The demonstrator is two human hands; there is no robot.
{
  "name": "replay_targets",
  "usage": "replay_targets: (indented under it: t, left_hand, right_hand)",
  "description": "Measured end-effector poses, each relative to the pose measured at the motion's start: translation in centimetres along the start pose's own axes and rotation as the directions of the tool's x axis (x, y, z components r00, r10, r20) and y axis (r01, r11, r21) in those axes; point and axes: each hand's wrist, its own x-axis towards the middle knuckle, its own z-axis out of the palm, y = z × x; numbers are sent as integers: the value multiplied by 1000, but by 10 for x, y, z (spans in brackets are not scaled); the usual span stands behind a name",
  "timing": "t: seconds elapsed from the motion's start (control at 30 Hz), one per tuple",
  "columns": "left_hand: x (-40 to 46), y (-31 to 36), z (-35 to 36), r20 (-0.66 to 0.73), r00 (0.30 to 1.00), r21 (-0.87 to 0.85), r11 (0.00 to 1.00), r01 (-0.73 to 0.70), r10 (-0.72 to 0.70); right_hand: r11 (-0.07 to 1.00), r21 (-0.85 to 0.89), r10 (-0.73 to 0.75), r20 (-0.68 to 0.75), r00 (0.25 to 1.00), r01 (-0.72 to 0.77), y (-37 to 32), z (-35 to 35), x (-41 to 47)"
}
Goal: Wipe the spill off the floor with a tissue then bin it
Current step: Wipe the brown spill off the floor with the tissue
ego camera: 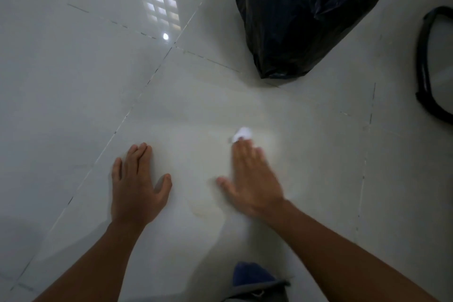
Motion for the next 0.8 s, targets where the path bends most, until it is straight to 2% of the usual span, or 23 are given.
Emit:
replay_targets:
  t: [0.07, 0.13, 0.23, 0.33, 0.4, 0.57, 0.73, 0.8]
  left_hand:
    - [-1, -2, 0, -7, 1000, 7, 1000, -9, 9]
    - [-2, -2, 0, -15, 1000, 6, 1000, -13, 13]
    - [-2, -2, 1, -21, 1000, -5, 1000, -8, 8]
    - [-3, -3, 1, -13, 1000, -3, 1000, -5, 5]
    - [-2, -2, 2, -9, 1000, -3, 1000, -6, 6]
    - [-1, -2, 3, 4, 1000, 17, 1000, -2, 2]
    - [-1, -3, 1, 4, 1000, 5, 1000, -2, 2]
    - [-1, -4, 2, 6, 1000, -3, 1000, -1, 1]
  right_hand:
    - [969, 8, -246, 101, 964, 246, -27, 9, -31]
    - [936, 31, -352, 167, 921, 352, -26, 14, -69]
    - [948, 52, -317, 137, 939, 313, 8, 15, -102]
    - [945, 144, -307, 83, 948, 294, 23, 8, -102]
    - [938, 155, -322, 64, 945, 309, 17, 7, -96]
    - [927, 144, -364, 131, 922, 346, -14, 22, -90]
    - [932, 142, -351, 132, 927, 333, -39, 15, -35]
    - [909, 151, -410, 145, 900, 390, -53, 16, -25]
